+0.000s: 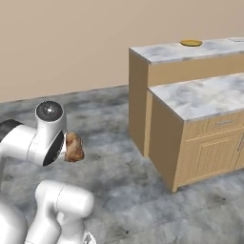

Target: Take the chicken drumsticks from the pan and place one on each plate on the dining counter.

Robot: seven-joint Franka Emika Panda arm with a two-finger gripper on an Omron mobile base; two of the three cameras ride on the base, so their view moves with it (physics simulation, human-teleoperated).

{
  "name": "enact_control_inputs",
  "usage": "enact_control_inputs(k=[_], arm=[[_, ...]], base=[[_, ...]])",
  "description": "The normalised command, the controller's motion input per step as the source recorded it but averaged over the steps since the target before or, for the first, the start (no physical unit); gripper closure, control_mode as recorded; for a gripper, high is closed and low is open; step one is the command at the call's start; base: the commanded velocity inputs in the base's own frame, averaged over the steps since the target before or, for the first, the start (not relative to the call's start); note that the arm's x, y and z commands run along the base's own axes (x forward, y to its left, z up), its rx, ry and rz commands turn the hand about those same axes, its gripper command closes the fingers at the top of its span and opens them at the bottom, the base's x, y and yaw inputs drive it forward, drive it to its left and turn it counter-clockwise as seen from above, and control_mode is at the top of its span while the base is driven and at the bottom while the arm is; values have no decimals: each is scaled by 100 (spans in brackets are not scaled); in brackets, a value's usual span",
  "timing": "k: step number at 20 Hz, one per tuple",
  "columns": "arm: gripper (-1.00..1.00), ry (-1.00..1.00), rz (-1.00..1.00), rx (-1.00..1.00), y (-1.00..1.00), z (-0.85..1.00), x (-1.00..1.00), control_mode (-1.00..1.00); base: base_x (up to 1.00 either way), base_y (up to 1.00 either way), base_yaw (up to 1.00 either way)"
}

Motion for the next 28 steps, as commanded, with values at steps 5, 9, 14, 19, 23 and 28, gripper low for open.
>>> enact_control_inputs(k=[5, 9, 14, 19, 23, 28], arm=[[100, 0, 0, 0, 0, 0, 0, 100], [100, 0, 0, 0, 0, 0, 0, 100], [100, 0, 0, 0, 0, 0, 0, 100], [100, 0, 0, 0, 0, 0, 0, 100], [100, 0, 0, 0, 0, 0, 0, 100], [100, 0, 0, 0, 0, 0, 0, 100]], base=[[100, 98, -18], [100, 100, -23], [100, 100, -24], [100, 97, -23], [100, 98, -23], [100, 100, -27]])
